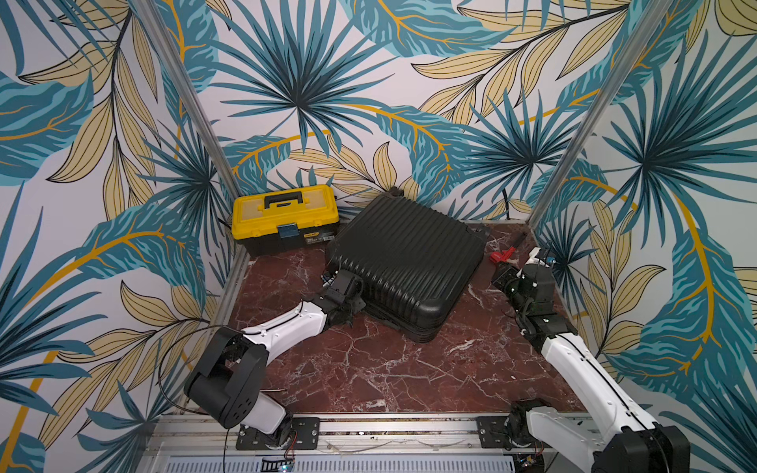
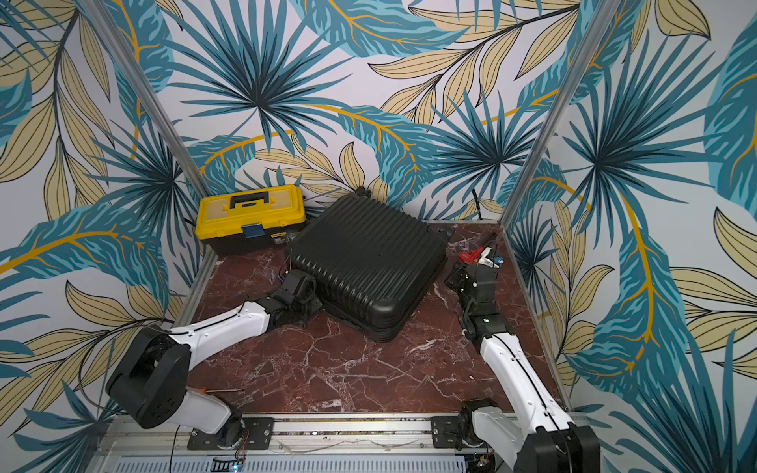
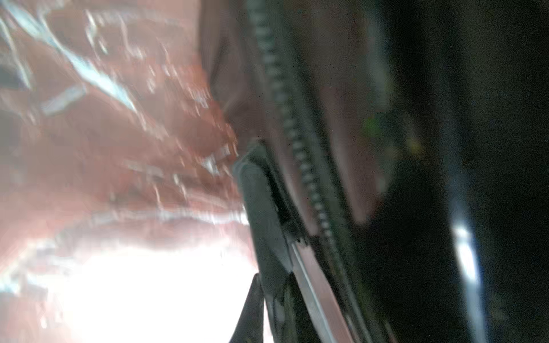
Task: Open the suitcase zippers
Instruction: Unzip the zipper on the suitcase, then adjust the suitcase at the center of the board.
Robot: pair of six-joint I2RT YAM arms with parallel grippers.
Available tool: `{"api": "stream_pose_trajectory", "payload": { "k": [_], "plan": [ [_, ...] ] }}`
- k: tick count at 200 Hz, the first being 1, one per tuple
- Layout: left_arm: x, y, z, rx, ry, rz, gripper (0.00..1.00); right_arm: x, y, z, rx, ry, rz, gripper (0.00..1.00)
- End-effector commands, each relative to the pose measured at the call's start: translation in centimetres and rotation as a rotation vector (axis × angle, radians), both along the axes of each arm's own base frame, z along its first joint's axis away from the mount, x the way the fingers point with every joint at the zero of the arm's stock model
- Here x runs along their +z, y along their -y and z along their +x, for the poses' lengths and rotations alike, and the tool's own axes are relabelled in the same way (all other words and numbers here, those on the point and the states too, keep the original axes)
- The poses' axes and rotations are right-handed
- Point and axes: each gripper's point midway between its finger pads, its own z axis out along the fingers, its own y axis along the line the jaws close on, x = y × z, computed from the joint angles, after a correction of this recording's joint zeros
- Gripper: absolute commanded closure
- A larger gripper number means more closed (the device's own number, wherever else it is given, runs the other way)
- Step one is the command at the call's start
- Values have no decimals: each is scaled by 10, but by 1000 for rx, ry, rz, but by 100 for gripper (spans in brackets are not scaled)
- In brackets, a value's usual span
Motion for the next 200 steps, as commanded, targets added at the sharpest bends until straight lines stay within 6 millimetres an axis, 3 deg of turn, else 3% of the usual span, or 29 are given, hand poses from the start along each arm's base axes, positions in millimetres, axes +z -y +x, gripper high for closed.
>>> {"api": "stream_pose_trajectory", "payload": {
  "k": [1, 11, 21, 33, 52, 80, 103, 124, 146, 174, 200],
  "plan": [
    [-20, 17, -66, -253, -104, 83, 89, -34, 22, -21, -94, -245, -56, 58],
    [-12, 18, -75, -293, -76, 105, 77, -32, 16, -16, -63, -274, -15, 58],
    [-2, 18, -84, -339, -50, 117, 56, -30, 11, -10, -33, -295, -5, 57],
    [15, 9, -87, -355, 1, 146, 38, -27, 10, -6, -29, -311, -6, 56],
    [51, 6, -95, -427, 92, 133, 22, -21, 15, -6, -60, -323, -15, 54],
    [115, 3, -97, -530, 266, 151, 18, -16, 11, -6, -49, -344, 6, 53],
    [162, -22, -77, -437, 359, 217, 18, -23, 0, -2, 7, -385, 44, 54],
    [186, -50, -49, -300, 370, 225, 18, -35, -15, 9, 81, -439, 83, 56],
    [197, -89, -20, -123, 360, 251, 17, -42, -29, 30, 156, -477, 127, 58],
    [178, -127, 18, 48, 282, 274, 17, -40, -35, 65, 217, -478, 190, 59],
    [151, -130, 59, 96, 230, 231, 20, -33, -40, 90, 263, -490, 198, 60]
  ]
}}
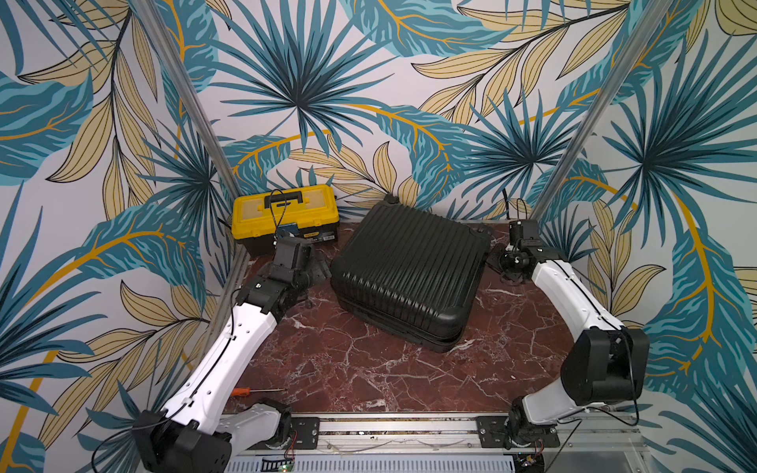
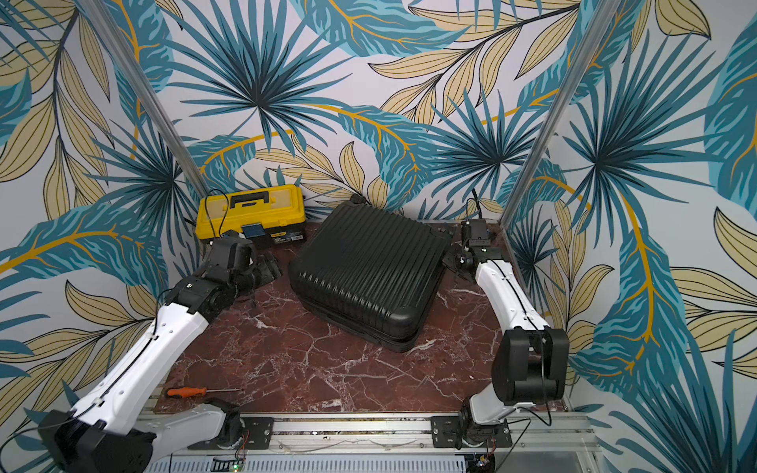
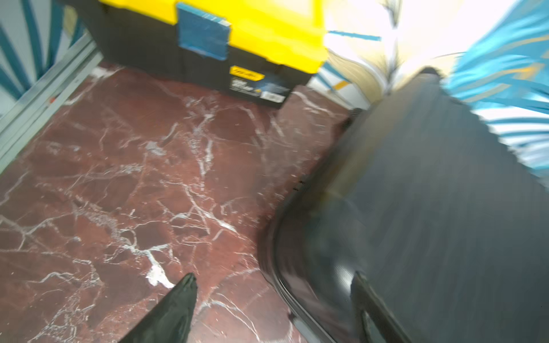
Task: Open the suitcase zippers
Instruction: Adjust the suitcase at the center of the board, then open the suitcase at the center of the board.
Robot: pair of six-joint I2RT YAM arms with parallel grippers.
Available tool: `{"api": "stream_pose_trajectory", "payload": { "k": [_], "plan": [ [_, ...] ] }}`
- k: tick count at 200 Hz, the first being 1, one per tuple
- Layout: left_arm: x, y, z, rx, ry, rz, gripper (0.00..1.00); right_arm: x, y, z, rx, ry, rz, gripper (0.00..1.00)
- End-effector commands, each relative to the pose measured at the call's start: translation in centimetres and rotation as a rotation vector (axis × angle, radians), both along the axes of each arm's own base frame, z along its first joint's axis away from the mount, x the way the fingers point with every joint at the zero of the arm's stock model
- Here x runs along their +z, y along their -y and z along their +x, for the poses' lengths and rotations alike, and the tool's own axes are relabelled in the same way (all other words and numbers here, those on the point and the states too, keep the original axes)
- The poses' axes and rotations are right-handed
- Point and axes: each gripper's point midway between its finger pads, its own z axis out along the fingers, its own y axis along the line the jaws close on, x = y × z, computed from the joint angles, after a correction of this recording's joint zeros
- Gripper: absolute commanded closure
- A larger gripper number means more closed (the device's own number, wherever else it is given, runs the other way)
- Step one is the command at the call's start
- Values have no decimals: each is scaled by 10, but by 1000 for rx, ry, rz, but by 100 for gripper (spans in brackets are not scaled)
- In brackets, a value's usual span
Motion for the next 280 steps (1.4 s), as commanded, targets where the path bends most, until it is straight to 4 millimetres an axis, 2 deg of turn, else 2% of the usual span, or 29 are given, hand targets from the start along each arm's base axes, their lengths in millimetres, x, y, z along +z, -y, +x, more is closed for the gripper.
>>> {"api": "stream_pose_trajectory", "payload": {
  "k": [1, 28, 48, 68, 95, 111, 120, 132, 152, 171, 181, 193, 205, 221, 251, 271, 280],
  "plan": [
    [-14, -5, 31, 52, -22, -39, 20, 14, -33, 22, 134, 31, 98, 60],
    [-38, 7, 70, 9, -88, -59, 21, 12, -46, 37, 203, 0, 152, 59],
    [-49, 26, 81, -58, -132, -133, 22, 9, -55, 42, 245, 8, 187, 60],
    [-54, 39, 72, -88, -145, -202, 24, 6, -70, 50, 315, 5, 250, 59],
    [-60, 63, 47, -158, -140, -285, 25, -3, -89, 62, 392, -24, 351, 61],
    [-58, 72, 31, -188, -128, -290, 25, -2, -83, 62, 366, -37, 319, 63],
    [-53, 67, 26, -182, -107, -271, 24, 2, -71, 58, 320, -17, 261, 63],
    [-47, 48, 22, -124, -70, -227, 22, 9, -50, 49, 225, 9, 200, 64],
    [-39, 3, 18, 29, -13, -165, 22, 13, -24, 24, 81, 43, 185, 80],
    [-47, -25, 13, 112, -26, -171, 25, 5, -24, -3, 33, 69, 221, 100],
    [-57, -30, 12, 134, -52, -203, 28, -2, -29, -17, 30, 65, 257, 100],
    [-77, -29, 12, 128, -90, -276, 31, -11, -37, -32, 47, 60, 302, 100],
    [-95, -16, 14, 67, -116, -404, 35, -18, -45, -45, 81, 50, 335, 100],
    [-115, -1, 15, 8, -150, -539, 52, -21, -61, -58, 142, 52, 406, 100],
    [-126, 15, 22, -63, -101, -630, 83, -20, -88, -75, 228, 74, 562, 100],
    [-125, 21, 22, -98, -76, -662, 98, -17, -99, -81, 265, 93, 633, 100],
    [-124, 24, 22, -120, -61, -680, 100, -18, -102, -84, 274, 82, 657, 100]
  ]
}}
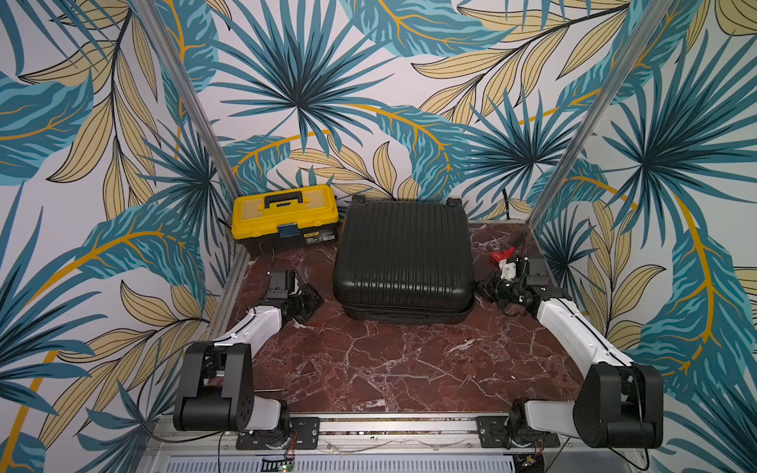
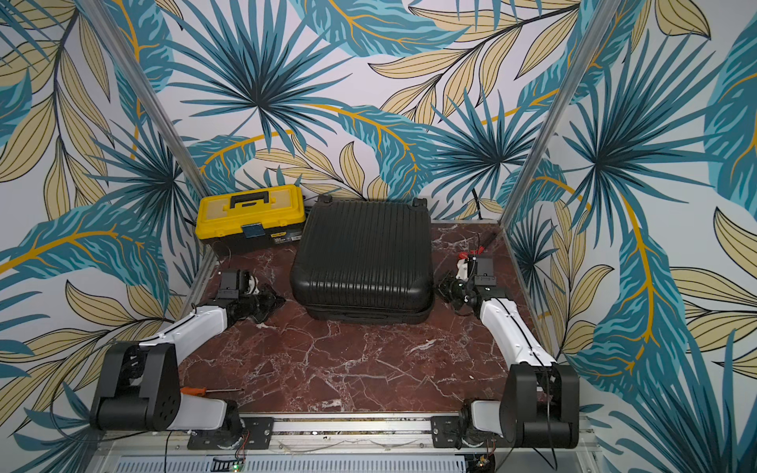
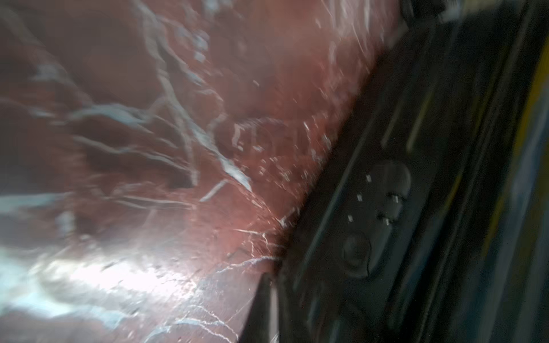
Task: Open the suitcase zippers
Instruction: Open the suitcase at the center of the board.
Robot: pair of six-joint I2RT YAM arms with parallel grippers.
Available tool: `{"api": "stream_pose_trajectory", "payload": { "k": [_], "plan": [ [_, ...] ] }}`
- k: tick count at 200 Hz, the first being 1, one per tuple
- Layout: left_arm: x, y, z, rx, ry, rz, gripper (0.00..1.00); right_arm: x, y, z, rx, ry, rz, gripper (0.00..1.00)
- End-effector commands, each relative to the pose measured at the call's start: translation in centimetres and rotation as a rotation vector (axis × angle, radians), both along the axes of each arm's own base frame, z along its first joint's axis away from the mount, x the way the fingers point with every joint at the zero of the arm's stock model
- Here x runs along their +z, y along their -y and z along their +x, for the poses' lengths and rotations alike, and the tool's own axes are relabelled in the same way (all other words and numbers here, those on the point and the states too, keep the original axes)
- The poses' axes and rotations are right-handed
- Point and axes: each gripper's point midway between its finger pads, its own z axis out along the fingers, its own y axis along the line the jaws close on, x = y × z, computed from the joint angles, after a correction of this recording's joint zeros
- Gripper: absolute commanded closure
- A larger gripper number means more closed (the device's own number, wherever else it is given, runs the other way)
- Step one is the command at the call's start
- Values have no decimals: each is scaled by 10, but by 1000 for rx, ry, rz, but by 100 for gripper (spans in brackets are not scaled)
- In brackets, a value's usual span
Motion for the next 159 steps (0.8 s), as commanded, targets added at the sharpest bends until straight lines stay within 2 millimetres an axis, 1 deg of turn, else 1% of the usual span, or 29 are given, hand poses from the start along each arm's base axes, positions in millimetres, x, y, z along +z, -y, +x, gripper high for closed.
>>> {"api": "stream_pose_trajectory", "payload": {
  "k": [1, 16, 51, 75, 87, 108, 130, 159],
  "plan": [
    [36, 16, 19, -65, 188, -102, 100, 12, -29, -10, 103, 31, 156, 100],
    [38, 22, 19, -76, 217, -145, 100, 12, -28, -9, 108, 39, 142, 100],
    [33, 30, 15, -77, 221, -235, 100, 9, -27, -8, 109, 33, 129, 100],
    [26, 31, 13, -53, 226, -278, 100, 9, -27, -7, 108, 32, 134, 100],
    [27, 32, 13, -38, 244, -315, 100, 9, -28, -6, 109, 31, 139, 100],
    [41, 34, 16, -29, 310, -370, 100, 13, -28, -8, 110, 40, 139, 100],
    [59, 33, 19, -22, 370, -355, 100, 18, -29, -10, 110, 51, 143, 100],
    [90, 32, 21, -19, 458, -343, 100, 30, -25, -16, 94, 79, 124, 100]
  ]
}}
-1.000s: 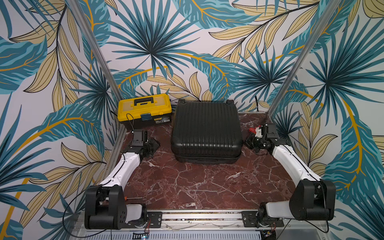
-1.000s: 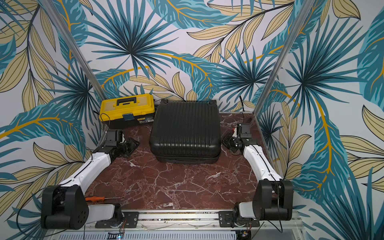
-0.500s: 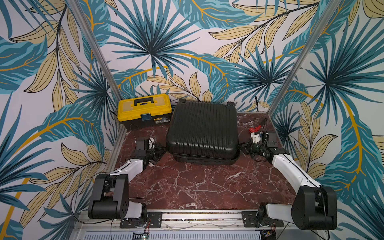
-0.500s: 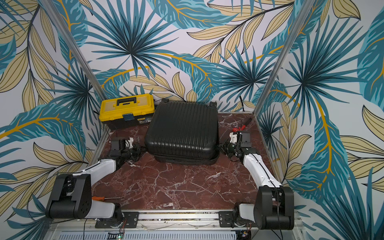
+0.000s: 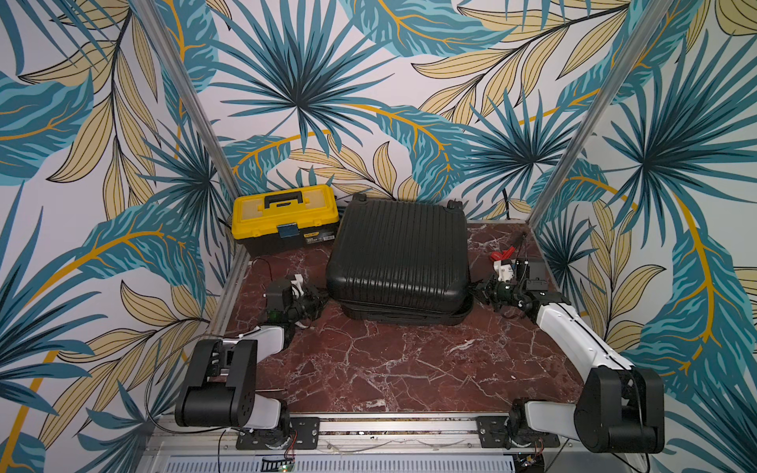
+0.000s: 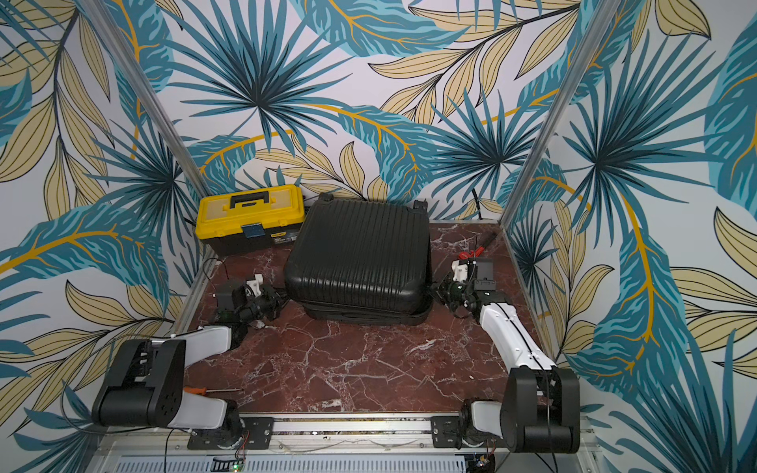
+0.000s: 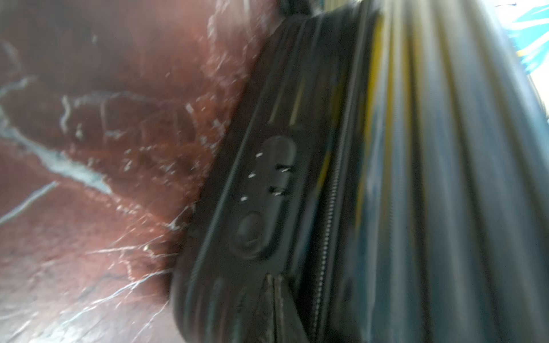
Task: Open the suitcase zippers
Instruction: Open the suitcase at the center of the board.
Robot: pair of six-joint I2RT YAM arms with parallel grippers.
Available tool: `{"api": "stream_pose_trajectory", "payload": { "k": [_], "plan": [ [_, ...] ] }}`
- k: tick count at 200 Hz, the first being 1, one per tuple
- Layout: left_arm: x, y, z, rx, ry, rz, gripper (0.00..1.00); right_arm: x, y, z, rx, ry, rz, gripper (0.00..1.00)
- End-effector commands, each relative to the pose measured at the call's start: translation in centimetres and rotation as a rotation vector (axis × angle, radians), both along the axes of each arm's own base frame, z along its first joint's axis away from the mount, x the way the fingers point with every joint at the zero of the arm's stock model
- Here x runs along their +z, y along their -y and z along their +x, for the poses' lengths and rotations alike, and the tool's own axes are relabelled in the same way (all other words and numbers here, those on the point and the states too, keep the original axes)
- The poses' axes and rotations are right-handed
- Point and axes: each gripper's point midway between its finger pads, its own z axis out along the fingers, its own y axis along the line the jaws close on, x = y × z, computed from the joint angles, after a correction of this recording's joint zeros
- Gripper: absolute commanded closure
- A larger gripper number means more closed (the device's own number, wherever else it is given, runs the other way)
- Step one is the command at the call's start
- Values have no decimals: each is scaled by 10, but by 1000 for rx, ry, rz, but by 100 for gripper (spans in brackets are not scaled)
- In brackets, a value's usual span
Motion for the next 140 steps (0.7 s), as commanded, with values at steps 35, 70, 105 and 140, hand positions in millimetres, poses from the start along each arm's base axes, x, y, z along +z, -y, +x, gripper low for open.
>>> {"api": "stream_pose_trajectory", "payload": {
  "k": [35, 70, 105, 140],
  "plan": [
    [89, 10, 9, 18, 277, -8, 100, 41, 7, -23, -31, 95, -82, 100],
    [135, 35, 15, -47, 368, -40, 100, 64, 35, -49, -109, 163, -291, 100],
    [169, 48, 36, -88, 413, -68, 100, 68, 33, -69, -53, 166, -360, 100],
    [189, 58, 57, -115, 433, -65, 100, 49, -3, -75, 108, 152, -345, 100]
  ]
}}
